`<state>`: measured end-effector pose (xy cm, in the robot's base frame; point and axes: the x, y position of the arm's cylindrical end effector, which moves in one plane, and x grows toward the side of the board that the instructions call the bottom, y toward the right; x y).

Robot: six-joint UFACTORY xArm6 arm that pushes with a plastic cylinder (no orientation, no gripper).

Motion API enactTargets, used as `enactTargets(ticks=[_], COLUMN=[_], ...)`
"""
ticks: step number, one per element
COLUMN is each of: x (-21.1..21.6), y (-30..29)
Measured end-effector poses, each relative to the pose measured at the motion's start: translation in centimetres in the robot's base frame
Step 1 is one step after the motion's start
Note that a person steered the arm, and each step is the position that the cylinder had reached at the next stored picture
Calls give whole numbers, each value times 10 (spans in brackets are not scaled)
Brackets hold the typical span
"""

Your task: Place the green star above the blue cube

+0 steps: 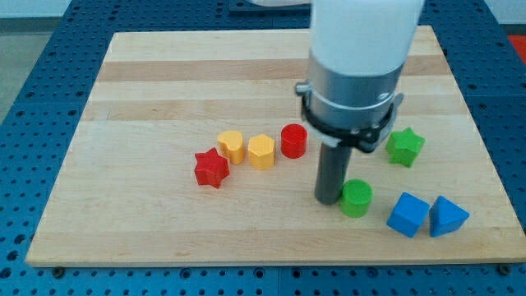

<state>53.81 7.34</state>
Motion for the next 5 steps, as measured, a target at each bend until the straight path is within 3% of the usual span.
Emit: enactTargets(ticks=[3,5], x=[8,-94], y=[29,18])
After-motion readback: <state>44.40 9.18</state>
